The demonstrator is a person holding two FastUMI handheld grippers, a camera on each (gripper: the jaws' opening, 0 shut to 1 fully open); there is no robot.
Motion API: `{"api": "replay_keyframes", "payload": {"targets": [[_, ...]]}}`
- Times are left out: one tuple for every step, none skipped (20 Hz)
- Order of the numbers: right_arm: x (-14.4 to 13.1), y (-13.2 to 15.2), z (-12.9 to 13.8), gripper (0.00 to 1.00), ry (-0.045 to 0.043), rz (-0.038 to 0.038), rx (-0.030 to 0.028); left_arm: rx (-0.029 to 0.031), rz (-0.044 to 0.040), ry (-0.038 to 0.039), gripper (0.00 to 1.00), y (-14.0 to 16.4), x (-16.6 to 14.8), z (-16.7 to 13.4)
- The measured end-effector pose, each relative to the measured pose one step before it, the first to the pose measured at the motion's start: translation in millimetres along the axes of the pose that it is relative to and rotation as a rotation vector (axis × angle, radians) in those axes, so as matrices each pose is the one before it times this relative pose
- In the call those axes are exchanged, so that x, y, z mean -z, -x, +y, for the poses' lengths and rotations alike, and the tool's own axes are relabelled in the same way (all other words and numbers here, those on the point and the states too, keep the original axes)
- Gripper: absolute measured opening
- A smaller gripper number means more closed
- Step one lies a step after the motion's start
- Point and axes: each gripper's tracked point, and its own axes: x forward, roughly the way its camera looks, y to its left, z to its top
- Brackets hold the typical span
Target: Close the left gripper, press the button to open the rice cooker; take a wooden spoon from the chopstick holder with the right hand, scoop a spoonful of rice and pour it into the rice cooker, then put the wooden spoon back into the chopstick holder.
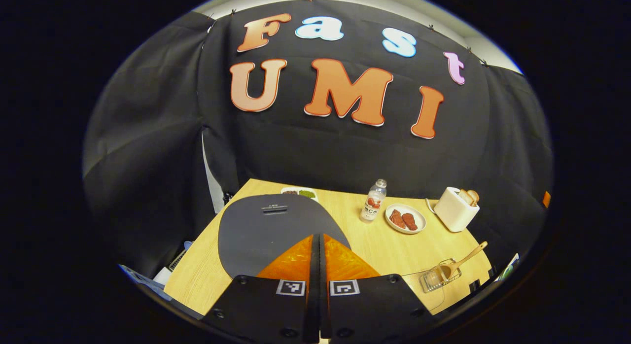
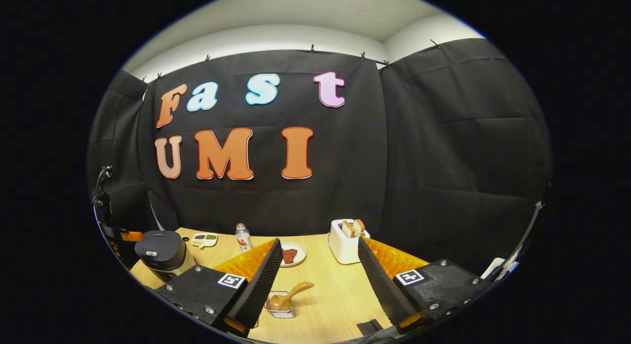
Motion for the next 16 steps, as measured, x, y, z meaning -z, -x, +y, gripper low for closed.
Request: {"api": "replay_keyframes", "payload": {"targets": [[1.1, 0.18, -0.51, 0.95, -0.00362, 0.00567, 0.00002, -0.0057, 0.01545, -0.00226, 0.05, -7.29, 5.52, 2.58], [2.67, -1.69, 0.64, 0.95, -0.00397, 0.00648, 0.00152, -0.00467, 0.02167, 0.00356, 0.01, -6.41, 8.23, -0.14], [1.74, -1.48, -0.86, 0.95, -0.00215, 0.00447, 0.0023, 0.00311, 0.02161, 0.00645, 0.05, -5.0, 7.27, 0.02], [1.14, -0.8, -1.33, 0.95, -0.00063, 0.00398, 0.00344, -0.00075, 0.01657, 0.00177, 0.04, -3.12, 5.4, 1.33], [0.98, -0.18, -1.15, 0.95, -0.00053, 0.00304, 0.00393, -0.00403, 0.01113, -0.00447, 0.01, -1.05, 3.13, 1.28], [1.32, -0.41, -1.09, 0.95, -0.00106, 0.00277, 0.00401, -0.00493, 0.00754, -0.00666, 0.02, -2.26, 3.49, 2.62], [0.19, -0.55, -0.91, 0.95, -0.00168, 0.00227, 0.00269, -0.00069, 0.00426, -0.0024, 0.05, -1.21, 1.88, -1.24], [0.73, -0.89, -1.06, 0.95, -0.00172, 0.00186, 0.00305, 0.00448, 0.00428, 0.00274, 0.05, 1.12, 2.92, -1.1], [0.31, -0.17, -0.9, 0.95, -0.0019, 0.00131, 0.003, 0.00521, 0.00405, 0.00475, 0.05, 0.01, 1.83, -0.96], [1.11, -1.32, 0.44, 0.95, -0.00214, 0.00276, 0.00235, 0.00035, 0.01388, 0.00769, 0.07, -1.31, 5.32, 1.21], [0.6, -0.88, -0.1, 0.95, -0.00343, 0.0026, 0.00037, 0.00111, -0.01709, 0.0114, 0.08, -0.41, -5.19, 0.27], [1.07, -1.17, -0.06, 0.95, -0.00412, 0.0029, -0.00079, 0.00348, 0.01517, 0.01043, 0.05, -0.09, 3.26, 1.04], [0.84, -0.54, 0.15, 0.95, -0.00345, 0.00247, -0.00109, 0.00309, 0.0114, 0.01446, 0.08, 1.56, 1.61, 0.27], [1.55, -0.67, 0.66, 0.95, -0.00194, 0.00166, 0.00019, 0.00143, 0.0017, 0.00607, 0.05, -1.57, 2.61, 0.84], [0.94, -0.84, 0.73, 0.95, -0.00014, 0.00117, 0.00007, 0.00188, 0.01265, -0.01594, 0.03, -0.05, 1.23, -0.39], [2.03, -0.5, 1.0, 0.95, 0.00186, 0.00495, -0.00192, 0.00164, 0.01007, -0.02012, 0.02, -0.45, 1.53, -0.66]]}}
